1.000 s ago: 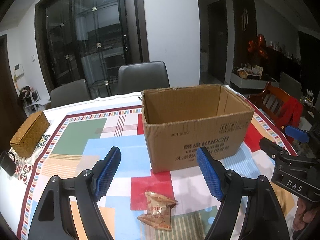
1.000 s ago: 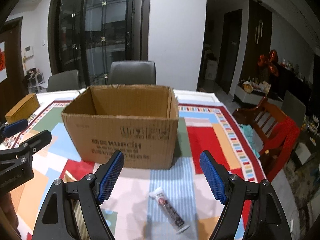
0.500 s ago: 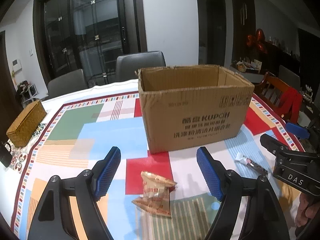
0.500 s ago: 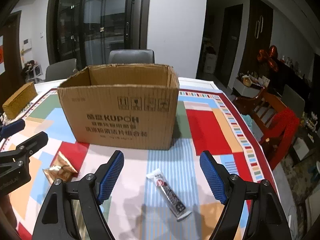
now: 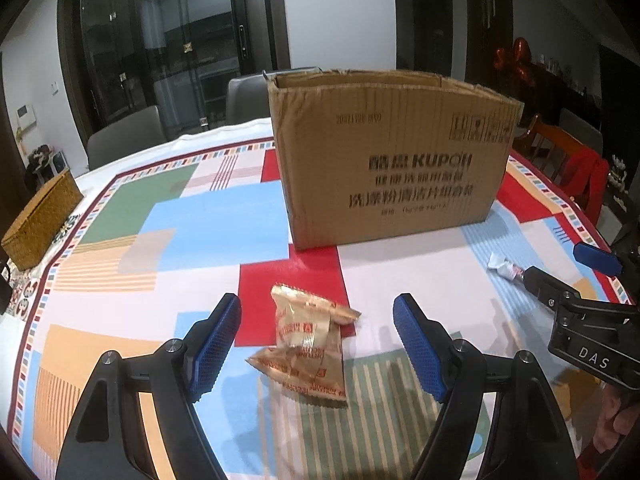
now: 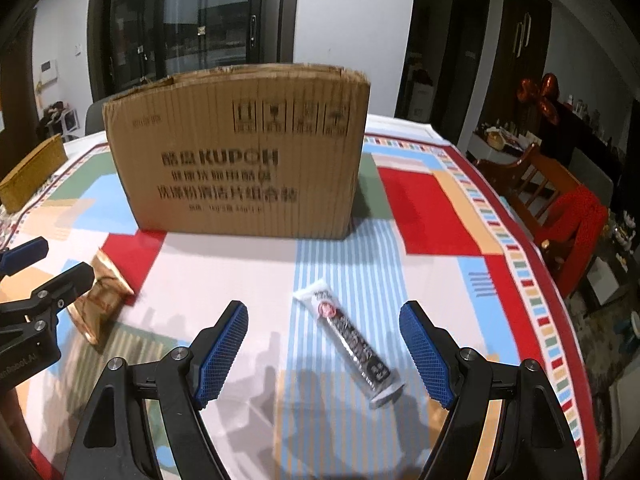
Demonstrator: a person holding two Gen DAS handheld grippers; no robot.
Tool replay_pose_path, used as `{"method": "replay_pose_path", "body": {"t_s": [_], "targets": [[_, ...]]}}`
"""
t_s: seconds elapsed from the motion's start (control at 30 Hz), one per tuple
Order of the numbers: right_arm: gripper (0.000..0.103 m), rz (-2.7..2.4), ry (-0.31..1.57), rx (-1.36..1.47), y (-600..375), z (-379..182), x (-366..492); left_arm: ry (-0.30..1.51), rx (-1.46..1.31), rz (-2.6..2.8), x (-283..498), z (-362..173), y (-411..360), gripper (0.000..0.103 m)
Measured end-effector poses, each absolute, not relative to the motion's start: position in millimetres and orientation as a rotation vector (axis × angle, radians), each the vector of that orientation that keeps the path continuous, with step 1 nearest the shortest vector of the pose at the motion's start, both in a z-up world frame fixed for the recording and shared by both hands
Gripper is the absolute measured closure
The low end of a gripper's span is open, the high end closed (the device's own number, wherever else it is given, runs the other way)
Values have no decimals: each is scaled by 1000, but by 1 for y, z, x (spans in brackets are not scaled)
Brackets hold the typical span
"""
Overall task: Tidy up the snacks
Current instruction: 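Close the left tool on the gold biscuit bag while the right tool grasps the fruit-leather stick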
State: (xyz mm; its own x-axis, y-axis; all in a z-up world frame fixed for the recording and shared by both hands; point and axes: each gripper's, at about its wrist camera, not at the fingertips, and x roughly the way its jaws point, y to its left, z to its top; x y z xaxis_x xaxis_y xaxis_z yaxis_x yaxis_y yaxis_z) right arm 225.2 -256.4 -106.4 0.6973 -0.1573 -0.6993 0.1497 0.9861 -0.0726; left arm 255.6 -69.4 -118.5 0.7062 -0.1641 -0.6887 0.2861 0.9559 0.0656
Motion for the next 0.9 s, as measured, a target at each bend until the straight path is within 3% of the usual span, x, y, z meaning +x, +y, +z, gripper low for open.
{"method": "replay_pose_path", "body": {"t_s": [0.7, 0.9], "targets": [[24, -189, 861, 0, -261, -143, 237, 825, 210, -242, 271, -159, -72, 27], [31, -187, 888, 15, -263, -151, 241, 855, 210, -247, 277, -167, -73, 41]]}}
